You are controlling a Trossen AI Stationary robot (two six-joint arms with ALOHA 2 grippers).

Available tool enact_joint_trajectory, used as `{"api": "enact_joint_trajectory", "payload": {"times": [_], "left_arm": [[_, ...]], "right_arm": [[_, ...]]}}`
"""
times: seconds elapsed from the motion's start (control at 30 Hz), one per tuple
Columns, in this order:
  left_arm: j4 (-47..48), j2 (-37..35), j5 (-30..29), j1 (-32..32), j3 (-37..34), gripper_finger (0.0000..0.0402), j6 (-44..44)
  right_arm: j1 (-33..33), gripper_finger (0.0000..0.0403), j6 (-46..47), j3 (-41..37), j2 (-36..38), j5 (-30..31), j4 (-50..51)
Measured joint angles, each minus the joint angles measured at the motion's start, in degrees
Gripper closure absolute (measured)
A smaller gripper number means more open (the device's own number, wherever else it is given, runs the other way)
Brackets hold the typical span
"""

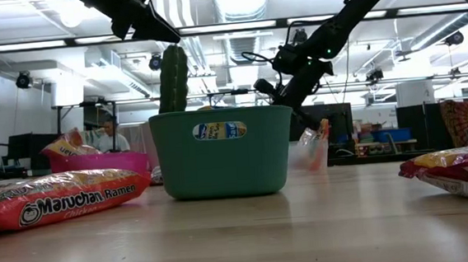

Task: Sort Maruchan noodles
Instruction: Put the orange noodle pack into the transparent bin

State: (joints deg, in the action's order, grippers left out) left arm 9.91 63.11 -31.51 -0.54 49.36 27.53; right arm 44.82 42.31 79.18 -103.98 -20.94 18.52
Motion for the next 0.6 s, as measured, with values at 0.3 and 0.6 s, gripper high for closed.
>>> {"api": "enact_joint_trajectory", "payload": {"times": [0.3,0.6], "left_arm": [[-0.1,0.0,0.0,0.0,0.0,0.0285,0.0],[-0.1,0.0,0.0,0.0,0.0,0.0285,0.0]], "right_arm": [[0.0,0.0337,-1.0,0.1,0.0,0.2,-3.1],[-0.1,0.0286,-2.8,0.1,0.3,-0.6,-3.9]]}}
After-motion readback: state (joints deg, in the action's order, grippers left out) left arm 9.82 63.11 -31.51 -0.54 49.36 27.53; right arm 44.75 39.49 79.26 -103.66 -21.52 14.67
